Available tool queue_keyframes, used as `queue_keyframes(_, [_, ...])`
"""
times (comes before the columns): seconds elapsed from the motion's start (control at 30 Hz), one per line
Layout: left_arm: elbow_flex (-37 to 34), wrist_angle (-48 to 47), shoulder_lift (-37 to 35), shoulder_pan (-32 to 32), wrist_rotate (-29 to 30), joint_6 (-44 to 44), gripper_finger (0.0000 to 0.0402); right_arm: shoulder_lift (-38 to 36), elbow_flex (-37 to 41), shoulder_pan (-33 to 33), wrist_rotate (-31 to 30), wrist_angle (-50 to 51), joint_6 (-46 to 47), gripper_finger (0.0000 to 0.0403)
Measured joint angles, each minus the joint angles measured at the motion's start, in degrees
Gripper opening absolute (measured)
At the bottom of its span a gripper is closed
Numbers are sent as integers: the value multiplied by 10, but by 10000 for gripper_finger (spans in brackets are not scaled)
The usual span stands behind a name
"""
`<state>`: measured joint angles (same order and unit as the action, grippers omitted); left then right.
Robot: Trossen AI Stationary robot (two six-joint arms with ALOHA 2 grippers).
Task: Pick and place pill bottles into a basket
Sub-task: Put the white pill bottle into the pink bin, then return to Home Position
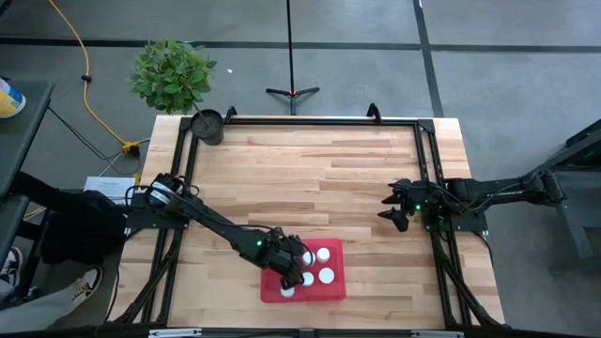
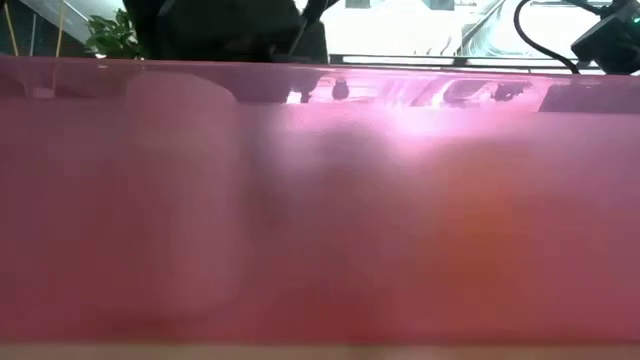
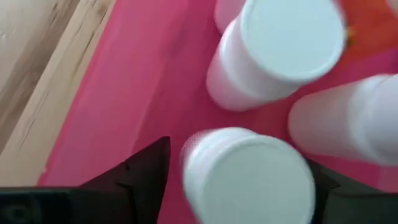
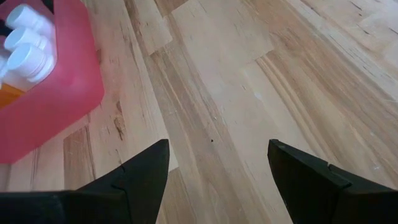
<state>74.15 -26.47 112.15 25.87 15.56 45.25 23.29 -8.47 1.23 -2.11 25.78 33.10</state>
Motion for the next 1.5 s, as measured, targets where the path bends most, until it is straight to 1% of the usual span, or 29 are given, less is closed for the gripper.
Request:
queue_keyframes(0.13, [-1, -10, 1, 0, 0, 0, 289, 0, 0, 0, 2, 0, -2, 263])
queue_keyframes(0.33, [-1, -14, -12, -3, 6, 0, 283, 0, 0, 0, 5, 0, -16, 263])
queue_keyframes(0.57, [0, -28, -74, -19, 41, -1, 280, 0, 0, 0, 5, -1, -21, 263])
queue_keyframes(0.73, [0, -29, -134, -19, 54, -5, 280, 0, 0, 0, 4, -1, -23, 263])
queue_keyframes(0.83, [0, -43, -180, -18, 91, -5, 277, 0, 0, 0, 4, -2, -26, 263])
queue_keyframes(1.0, [0, -83, -261, -19, 202, -6, 269, 0, 0, 0, 4, -4, -31, 263])
queue_keyframes(1.1, [0, -115, -305, -19, 253, -7, 265, 0, 0, 0, 4, -7, -34, 263])
queue_keyframes(1.2, [0, -139, -343, -19, 283, -7, 264, 0, 0, 0, 4, -7, -34, 263])
queue_keyframes(1.5, [1, -192, -433, -18, 342, -15, 260, 0, 0, 0, 4, -9, -36, 263])
